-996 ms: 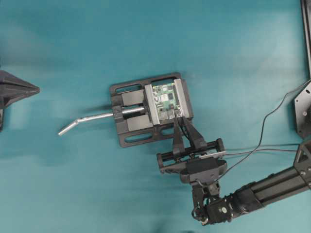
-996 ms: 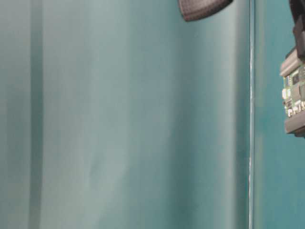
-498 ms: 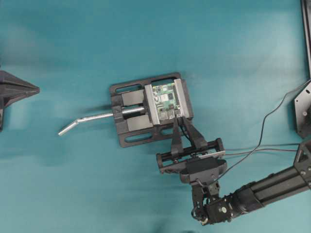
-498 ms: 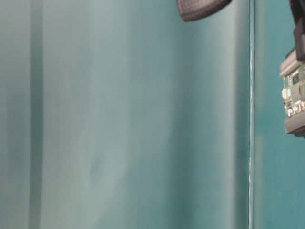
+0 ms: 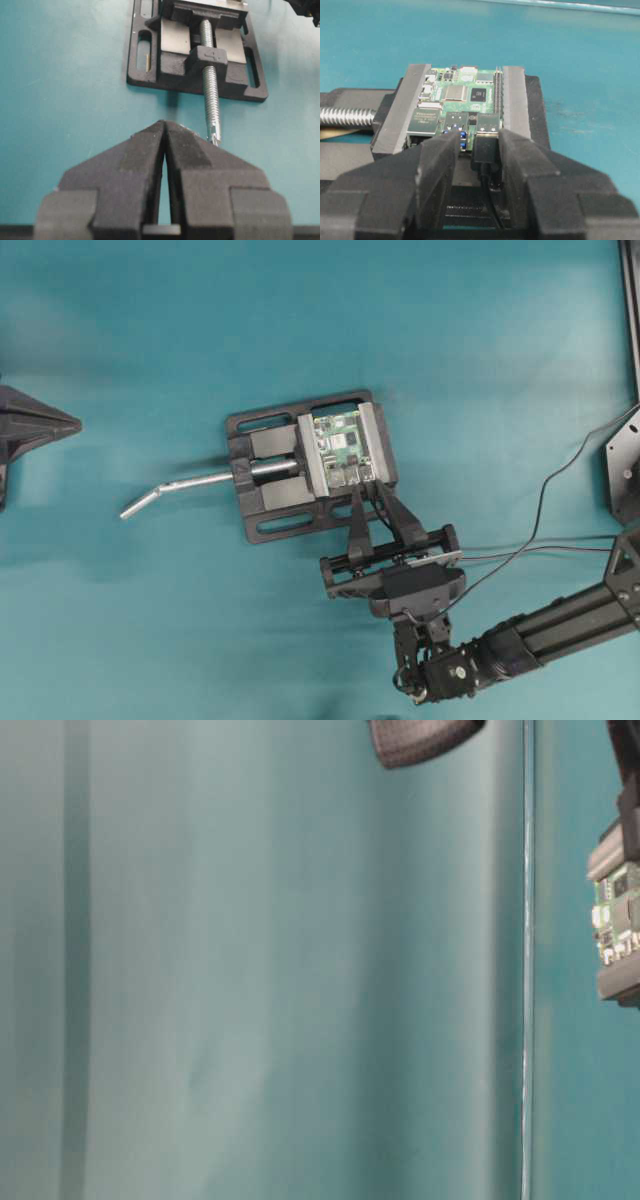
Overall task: Insert the USB into the fixed PCB.
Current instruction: 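Press the USB plug further into the port with the right gripper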
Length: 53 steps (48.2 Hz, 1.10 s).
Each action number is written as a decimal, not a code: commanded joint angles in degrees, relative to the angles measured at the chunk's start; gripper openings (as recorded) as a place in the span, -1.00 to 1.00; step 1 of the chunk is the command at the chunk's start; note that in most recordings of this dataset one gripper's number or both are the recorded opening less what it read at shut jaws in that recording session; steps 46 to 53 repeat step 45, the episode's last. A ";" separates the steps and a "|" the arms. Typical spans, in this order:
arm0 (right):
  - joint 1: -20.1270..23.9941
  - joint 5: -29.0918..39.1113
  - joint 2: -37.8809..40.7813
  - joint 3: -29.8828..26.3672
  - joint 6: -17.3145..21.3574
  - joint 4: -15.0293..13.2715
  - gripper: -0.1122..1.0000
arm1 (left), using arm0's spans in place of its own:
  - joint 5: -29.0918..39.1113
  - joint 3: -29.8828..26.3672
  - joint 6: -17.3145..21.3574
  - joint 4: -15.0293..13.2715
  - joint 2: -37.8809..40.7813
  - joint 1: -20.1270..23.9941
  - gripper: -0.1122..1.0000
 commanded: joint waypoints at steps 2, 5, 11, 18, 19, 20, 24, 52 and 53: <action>0.70 -0.18 -2.11 -1.32 -0.09 0.09 -0.09 | -0.26 -1.67 -0.26 0.18 0.44 0.18 -0.81; 1.05 0.00 -2.20 -1.41 -0.09 0.53 -0.09 | -0.26 -1.67 -0.26 0.09 0.44 0.18 -0.81; 1.76 0.00 -2.64 -1.49 -0.18 1.05 -0.09 | -0.26 -1.67 -0.26 0.18 0.44 0.18 -0.81; 2.29 0.00 -2.90 -1.41 -0.53 2.11 -0.09 | -0.26 -1.67 -0.26 0.18 0.44 0.18 -0.81; 2.37 0.00 -2.99 -1.41 -0.53 2.20 -0.09 | -0.26 -1.67 -0.26 0.09 0.44 0.09 -0.81; 2.46 0.00 -3.08 -1.41 -0.62 2.29 -0.09 | -0.26 -1.67 -0.26 0.09 0.44 0.09 -0.81; 2.72 0.00 -3.43 -1.14 -0.70 2.46 -0.09 | -0.26 -1.67 -0.26 0.18 0.44 0.18 -0.81; 3.69 2.29 -9.14 3.78 -5.63 2.55 -0.08 | -0.26 -1.67 -0.26 0.09 0.44 0.18 -0.81; 3.69 2.29 -9.14 3.78 -5.63 2.55 -0.08 | -0.26 -1.67 -0.26 0.09 0.44 0.18 -0.81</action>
